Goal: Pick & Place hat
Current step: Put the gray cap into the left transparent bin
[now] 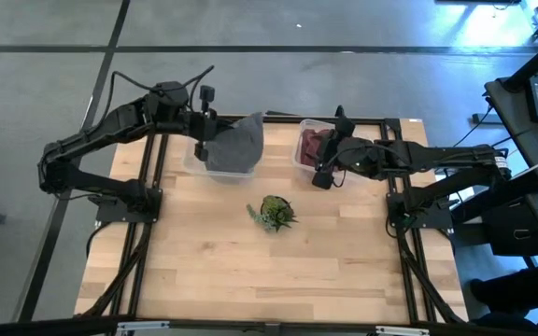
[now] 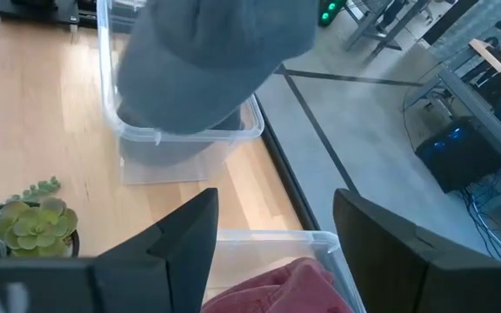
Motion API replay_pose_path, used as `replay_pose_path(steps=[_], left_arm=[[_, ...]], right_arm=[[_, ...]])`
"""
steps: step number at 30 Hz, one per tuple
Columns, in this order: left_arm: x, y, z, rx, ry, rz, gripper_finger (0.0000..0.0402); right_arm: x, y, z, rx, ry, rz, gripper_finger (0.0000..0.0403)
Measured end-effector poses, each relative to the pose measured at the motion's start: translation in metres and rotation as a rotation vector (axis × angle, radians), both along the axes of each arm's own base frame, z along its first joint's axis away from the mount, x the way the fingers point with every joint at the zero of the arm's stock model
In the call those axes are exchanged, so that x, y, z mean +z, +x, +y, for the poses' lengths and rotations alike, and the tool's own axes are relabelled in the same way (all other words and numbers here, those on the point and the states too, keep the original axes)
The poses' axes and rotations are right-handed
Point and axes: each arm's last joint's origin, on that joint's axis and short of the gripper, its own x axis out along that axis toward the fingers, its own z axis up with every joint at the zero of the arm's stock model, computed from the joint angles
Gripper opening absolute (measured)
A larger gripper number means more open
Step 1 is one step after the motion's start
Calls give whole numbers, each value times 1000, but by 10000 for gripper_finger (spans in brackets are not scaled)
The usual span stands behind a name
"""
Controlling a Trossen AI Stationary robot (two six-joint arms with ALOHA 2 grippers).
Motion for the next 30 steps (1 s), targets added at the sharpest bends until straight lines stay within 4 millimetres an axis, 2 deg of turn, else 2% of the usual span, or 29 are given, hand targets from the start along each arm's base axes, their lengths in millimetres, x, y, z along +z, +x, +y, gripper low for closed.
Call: replay_pose_path(steps=[3,6,14,20,24,30], left_arm=[[2,-2,-1,0,-10,11,4],[-5,-4,-2,4,-43,74,4],[-22,10,4,38,-150,165,4],[-25,23,10,120,-252,102,4],[-23,24,10,200,-317,56,4],[-16,25,5,302,-525,-49,4]], right_arm=[[0,0,0,-8,12,-9,227],[0,0,0,-11,17,-14,227],[0,0,0,-12,19,-16,227],[0,0,0,-13,20,-17,227],[0,0,0,-9,13,-11,227],[0,0,-4,-13,-3,1,227]])
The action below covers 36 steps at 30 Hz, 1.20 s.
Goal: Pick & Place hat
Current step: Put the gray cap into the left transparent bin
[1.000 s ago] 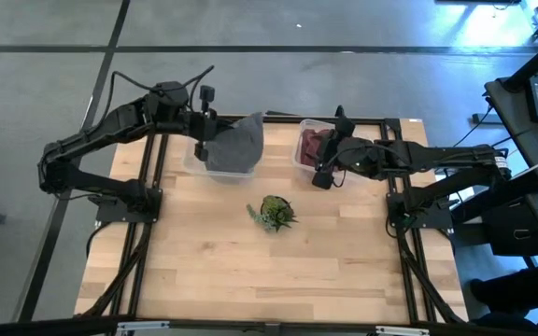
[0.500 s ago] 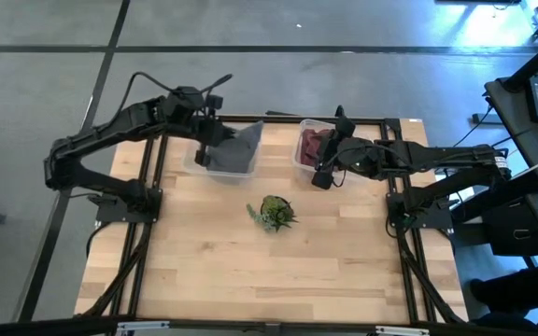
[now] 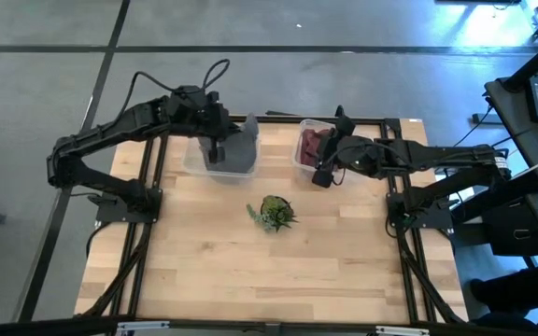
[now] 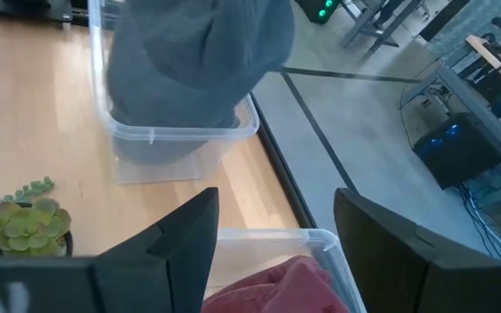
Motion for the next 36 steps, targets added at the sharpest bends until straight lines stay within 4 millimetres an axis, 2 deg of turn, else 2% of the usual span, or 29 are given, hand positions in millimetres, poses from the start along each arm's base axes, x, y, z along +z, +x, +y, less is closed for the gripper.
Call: replay_pose_path(steps=[5,12,22,26,32,36], left_arm=[[-9,-3,-6,-45,7,116,4],[-26,10,-10,-115,10,175,4],[-66,48,2,-122,-45,316,4],[-82,63,8,-90,-72,296,4],[-100,61,12,-52,-97,291,4],[-105,55,17,89,3,310,4]], right_arm=[[-1,-1,-6,-24,0,7,227],[-1,-2,-13,-51,1,13,227],[-3,-3,-13,-60,18,26,227],[-5,-4,-13,-65,26,46,226],[-6,-5,-13,-65,26,62,226],[-7,-5,-13,-64,23,68,226]])
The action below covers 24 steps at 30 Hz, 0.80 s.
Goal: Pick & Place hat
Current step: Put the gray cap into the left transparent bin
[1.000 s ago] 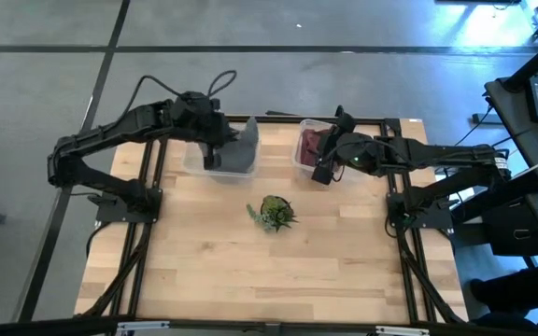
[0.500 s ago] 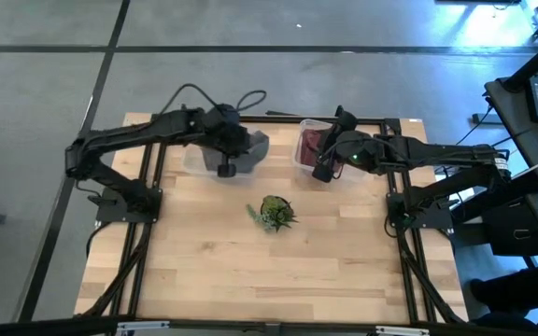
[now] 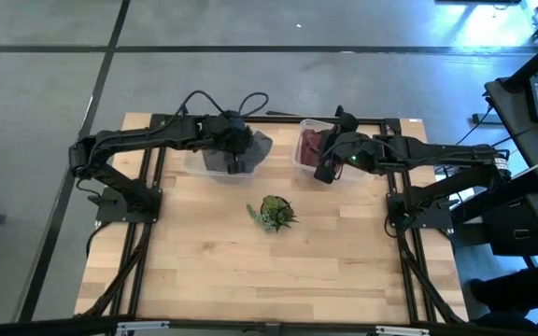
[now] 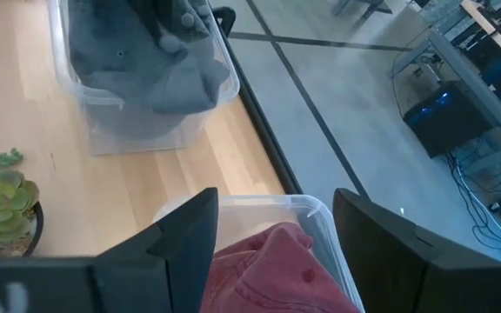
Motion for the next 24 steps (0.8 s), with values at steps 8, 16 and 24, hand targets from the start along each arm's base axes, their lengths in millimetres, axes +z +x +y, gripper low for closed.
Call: replay_pose_path(steps=[8,16,24], left_arm=[[-2,-11,-5,35,-32,74,4],[-19,-11,-7,14,-41,68,4],[-44,-15,-6,27,-42,92,4]], right_arm=[[0,0,0,0,0,6,226],[0,0,0,-2,3,4,226],[0,0,0,-2,3,4,226]])
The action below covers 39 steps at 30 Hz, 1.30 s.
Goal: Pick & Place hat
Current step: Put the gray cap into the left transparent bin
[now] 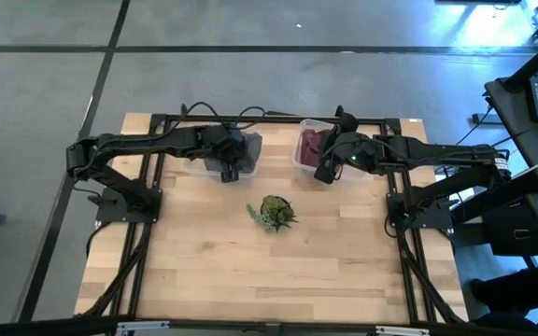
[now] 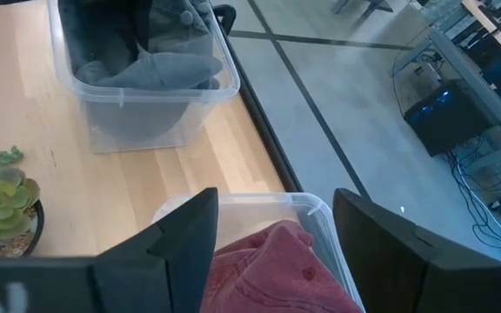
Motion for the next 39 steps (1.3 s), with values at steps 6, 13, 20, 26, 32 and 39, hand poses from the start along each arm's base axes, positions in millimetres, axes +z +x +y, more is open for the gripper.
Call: replay_pose_path(steps=[6,13,20,26,32,39], left_arm=[[-3,2,1,-11,-18,-9,4],[-12,8,3,-28,-35,16,4],[-1,2,2,-2,15,-13,4],[24,-12,-2,-1,79,-87,4],[46,-28,-2,29,133,-168,4],[48,-38,13,152,104,-197,6]], right_arm=[[0,0,0,-11,15,-14,226],[0,0,0,-14,18,-16,226],[0,0,0,-13,17,-15,226],[0,0,0,-10,11,-11,226],[0,0,0,-10,12,-11,226],[0,0,0,-48,60,-56,226]])
